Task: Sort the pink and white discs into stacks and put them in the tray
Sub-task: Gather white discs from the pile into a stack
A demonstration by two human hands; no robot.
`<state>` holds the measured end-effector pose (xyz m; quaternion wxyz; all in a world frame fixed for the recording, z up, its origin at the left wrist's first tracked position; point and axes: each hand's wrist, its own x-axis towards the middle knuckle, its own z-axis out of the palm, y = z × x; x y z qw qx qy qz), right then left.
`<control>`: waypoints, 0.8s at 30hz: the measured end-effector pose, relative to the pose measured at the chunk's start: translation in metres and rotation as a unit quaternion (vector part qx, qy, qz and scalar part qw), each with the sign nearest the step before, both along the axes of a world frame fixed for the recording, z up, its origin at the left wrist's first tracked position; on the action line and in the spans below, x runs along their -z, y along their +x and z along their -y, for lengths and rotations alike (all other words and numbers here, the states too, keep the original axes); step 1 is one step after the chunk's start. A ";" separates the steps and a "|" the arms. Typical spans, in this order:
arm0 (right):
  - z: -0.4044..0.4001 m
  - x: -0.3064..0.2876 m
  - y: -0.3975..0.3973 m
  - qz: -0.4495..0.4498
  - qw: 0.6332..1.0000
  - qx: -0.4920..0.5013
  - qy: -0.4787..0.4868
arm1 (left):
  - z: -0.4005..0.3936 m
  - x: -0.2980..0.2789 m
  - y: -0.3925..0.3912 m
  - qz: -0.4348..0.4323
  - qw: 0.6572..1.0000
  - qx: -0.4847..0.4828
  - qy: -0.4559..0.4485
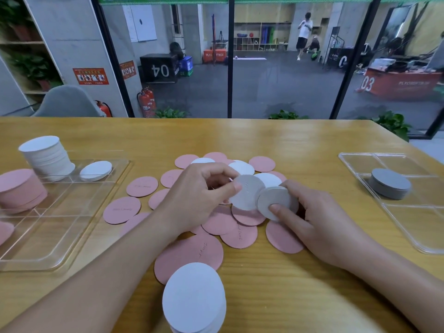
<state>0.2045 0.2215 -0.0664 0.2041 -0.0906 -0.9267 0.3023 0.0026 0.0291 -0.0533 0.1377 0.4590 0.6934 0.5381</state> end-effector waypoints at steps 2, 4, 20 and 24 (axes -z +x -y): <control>0.001 -0.001 0.000 -0.015 1.000 0.008 -0.012 | -0.001 0.002 0.003 0.012 0.999 0.035 0.000; 0.004 0.000 -0.001 -0.014 1.000 0.000 -0.004 | -0.001 0.004 0.006 0.016 0.996 0.084 -0.014; 0.001 0.004 0.001 0.028 0.999 -0.030 0.001 | 0.010 0.014 -0.025 -0.281 0.913 -0.097 -0.279; 0.000 0.003 0.001 0.029 0.999 -0.032 0.007 | 0.013 0.009 -0.027 -0.256 0.911 -0.127 -0.299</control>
